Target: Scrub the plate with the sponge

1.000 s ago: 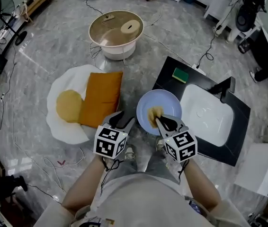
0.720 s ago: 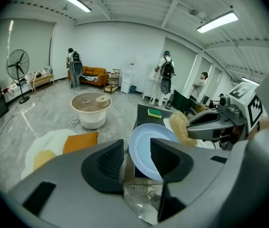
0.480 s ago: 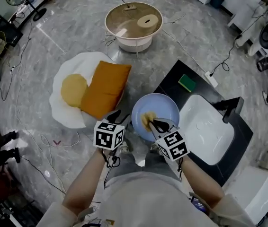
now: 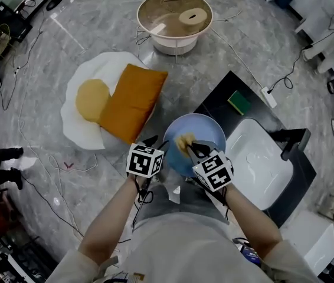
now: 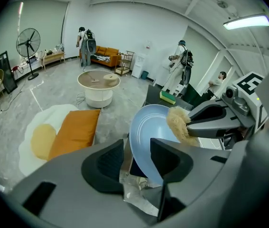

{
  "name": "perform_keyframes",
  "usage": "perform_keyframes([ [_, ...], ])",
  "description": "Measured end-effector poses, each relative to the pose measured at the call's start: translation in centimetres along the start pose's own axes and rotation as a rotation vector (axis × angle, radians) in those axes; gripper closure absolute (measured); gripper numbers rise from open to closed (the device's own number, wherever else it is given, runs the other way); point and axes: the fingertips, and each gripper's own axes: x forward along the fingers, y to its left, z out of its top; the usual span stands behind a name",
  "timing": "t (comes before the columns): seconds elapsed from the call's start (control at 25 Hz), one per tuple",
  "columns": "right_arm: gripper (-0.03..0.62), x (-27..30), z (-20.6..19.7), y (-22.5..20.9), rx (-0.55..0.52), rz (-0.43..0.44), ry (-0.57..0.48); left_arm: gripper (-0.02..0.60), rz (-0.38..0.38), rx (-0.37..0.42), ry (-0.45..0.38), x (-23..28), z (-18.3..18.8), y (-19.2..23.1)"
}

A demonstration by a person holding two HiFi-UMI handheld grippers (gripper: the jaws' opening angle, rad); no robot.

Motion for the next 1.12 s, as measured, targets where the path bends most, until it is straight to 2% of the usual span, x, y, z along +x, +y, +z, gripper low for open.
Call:
perform_keyframes([
  [0.28, 0.548, 1.9, -1.5, -0.5, -0.006, 0.019, 0.053, 0.396, -0.032, -0.043, 0.074, 2.9, -2.5, 0.3],
  [0.52, 0.548, 3.7, -2.9, -0.3, -0.011, 0.024, 0.107, 0.436, -0.045, -0.091, 0.101, 4.4, -3.7, 0.7],
  [0.72, 0.548, 5.2, -3.9, -0.5, 0.009, 0.035, 0.14, 0.469, -0.076, -0.149, 0.089, 4.7, -3.8, 0.3],
  [0.84, 0.548, 5.6, -3.9, -0.5, 0.01, 0.038, 0.149, 0.519, -0.079, -0.163, 0.086, 4.8, -3.8, 0.1],
  [1.0, 0.548, 6.2, -4.0, -0.5, 0.008, 0.052, 0.158, 0.533, -0.085, -0.218, 0.076, 4.7, -3.7, 0.2],
  [1.12, 0.548, 6.9, -3.8, -1.1, -0.002, 0.056, 0.137, 0.535, -0.09, -0.232, 0.077, 4.6, -3.6, 0.4],
])
